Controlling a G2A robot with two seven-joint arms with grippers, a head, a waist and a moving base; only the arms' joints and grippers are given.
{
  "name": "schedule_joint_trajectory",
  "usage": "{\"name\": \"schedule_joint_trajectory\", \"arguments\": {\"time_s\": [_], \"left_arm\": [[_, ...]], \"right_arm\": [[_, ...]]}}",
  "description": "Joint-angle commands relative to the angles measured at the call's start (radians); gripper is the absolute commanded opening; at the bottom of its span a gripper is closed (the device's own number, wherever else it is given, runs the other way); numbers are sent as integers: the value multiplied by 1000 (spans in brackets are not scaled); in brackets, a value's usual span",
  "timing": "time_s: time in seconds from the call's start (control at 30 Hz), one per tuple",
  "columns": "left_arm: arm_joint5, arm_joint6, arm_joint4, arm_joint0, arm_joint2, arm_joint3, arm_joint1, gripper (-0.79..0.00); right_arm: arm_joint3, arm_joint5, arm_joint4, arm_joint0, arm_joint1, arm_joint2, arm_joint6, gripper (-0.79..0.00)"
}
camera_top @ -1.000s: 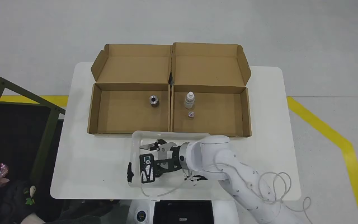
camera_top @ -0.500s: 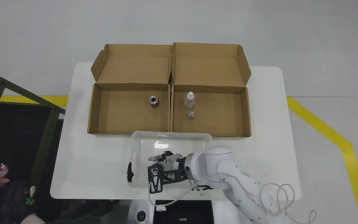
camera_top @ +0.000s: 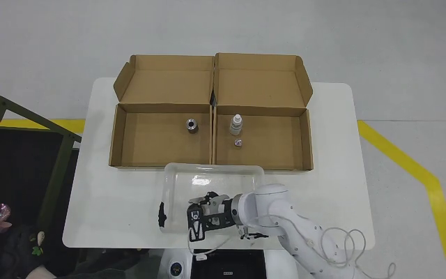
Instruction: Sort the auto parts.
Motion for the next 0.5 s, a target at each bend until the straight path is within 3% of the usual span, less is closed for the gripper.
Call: {"name": "schedule_joint_trajectory", "arguments": {"time_s": [0.0, 0.47], "left_arm": [[0, 0, 0, 0, 0, 0, 0, 0], [0, 0, 0, 0, 0, 0, 0, 0]], "right_arm": [[10, 3, 3, 7, 0, -4, 0, -400], [100, 28, 37, 80, -7, -60, 2, -363]]}}
